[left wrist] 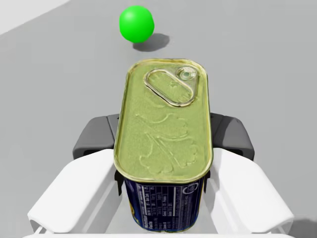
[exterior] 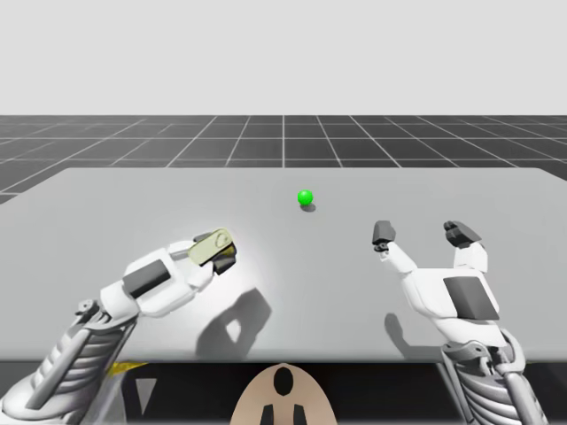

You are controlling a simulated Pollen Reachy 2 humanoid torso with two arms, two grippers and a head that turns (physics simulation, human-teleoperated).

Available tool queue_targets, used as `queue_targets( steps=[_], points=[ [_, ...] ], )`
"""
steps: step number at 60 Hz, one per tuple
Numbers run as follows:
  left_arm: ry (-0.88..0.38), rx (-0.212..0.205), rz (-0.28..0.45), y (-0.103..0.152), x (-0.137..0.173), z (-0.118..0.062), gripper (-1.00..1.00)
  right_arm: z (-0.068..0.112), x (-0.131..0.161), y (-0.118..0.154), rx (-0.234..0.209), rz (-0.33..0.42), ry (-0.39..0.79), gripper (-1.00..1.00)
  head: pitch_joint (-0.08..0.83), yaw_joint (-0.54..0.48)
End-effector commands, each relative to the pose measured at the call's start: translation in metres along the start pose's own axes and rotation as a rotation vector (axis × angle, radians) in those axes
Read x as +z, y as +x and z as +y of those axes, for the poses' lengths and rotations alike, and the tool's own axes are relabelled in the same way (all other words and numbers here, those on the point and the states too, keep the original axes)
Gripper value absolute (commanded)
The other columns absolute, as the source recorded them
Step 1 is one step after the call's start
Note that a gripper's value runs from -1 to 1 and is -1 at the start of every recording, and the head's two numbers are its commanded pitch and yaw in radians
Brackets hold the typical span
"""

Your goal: Watch the red light. When it turns green, pick up the object.

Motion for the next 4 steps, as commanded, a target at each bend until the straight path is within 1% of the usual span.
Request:
queue_targets(
  steps=[1,2,3,4],
  points=[
    [0.108,-0.134,-0.209,0.096,0.017,0.006,1.0,0.003,0.002,-0.001,-0.037,0.014,0.001,-1.0,0.312,0.21],
    [0.118,-0.141,-0.22,0.101,0.018,0.005,1.0,0.003,0.002,-0.001,-0.038,0.014,0.001,-1.0,0.312,0.21],
    [0.15,-0.158,-0.256,0.116,0.022,0.004,1.0,0.003,0.002,-0.001,-0.039,0.015,0.002,-1.0,0.311,0.21],
    [0.158,-0.164,-0.271,0.121,0.023,0.003,1.0,0.003,0.002,-0.001,-0.04,0.015,0.002,-1.0,0.311,0.21]
  ],
)
